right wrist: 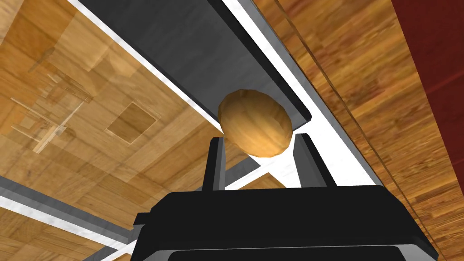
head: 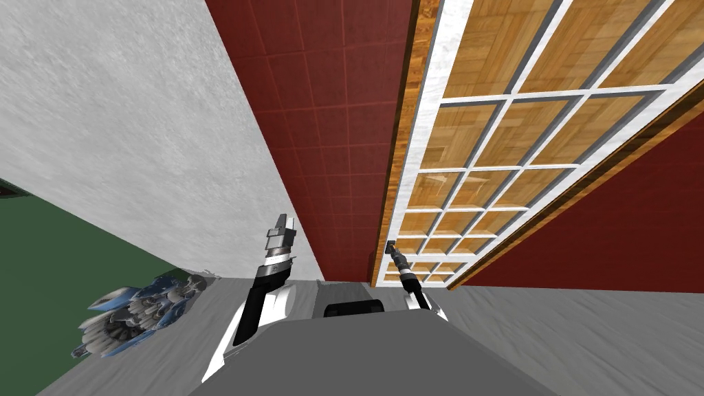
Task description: Pull the door open
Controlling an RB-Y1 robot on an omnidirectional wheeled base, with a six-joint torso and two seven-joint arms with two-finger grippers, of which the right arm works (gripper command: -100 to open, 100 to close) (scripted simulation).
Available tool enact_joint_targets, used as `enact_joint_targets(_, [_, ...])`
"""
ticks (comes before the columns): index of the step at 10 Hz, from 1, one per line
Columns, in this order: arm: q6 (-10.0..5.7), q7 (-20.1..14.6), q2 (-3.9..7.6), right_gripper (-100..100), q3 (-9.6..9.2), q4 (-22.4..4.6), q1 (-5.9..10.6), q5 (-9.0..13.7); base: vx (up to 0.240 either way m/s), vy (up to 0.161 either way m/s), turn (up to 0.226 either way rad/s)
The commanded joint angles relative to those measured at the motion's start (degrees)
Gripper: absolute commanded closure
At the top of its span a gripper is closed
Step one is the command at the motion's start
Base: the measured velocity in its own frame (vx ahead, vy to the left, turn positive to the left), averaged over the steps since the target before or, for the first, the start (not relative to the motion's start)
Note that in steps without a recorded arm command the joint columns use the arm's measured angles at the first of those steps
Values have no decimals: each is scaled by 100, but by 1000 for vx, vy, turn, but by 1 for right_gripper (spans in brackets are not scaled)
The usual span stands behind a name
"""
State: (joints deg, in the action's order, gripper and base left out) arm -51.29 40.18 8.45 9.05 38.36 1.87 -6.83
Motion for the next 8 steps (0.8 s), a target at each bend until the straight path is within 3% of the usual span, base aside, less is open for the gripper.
enact_joint_targets(1, [18, -286, -79, 100, -89, 2, -30, 50, -22, -9, 102])
enact_joint_targets(8, [29, -1215, -24, 100, -142, 43, -81, 344, -24, -7, 66])
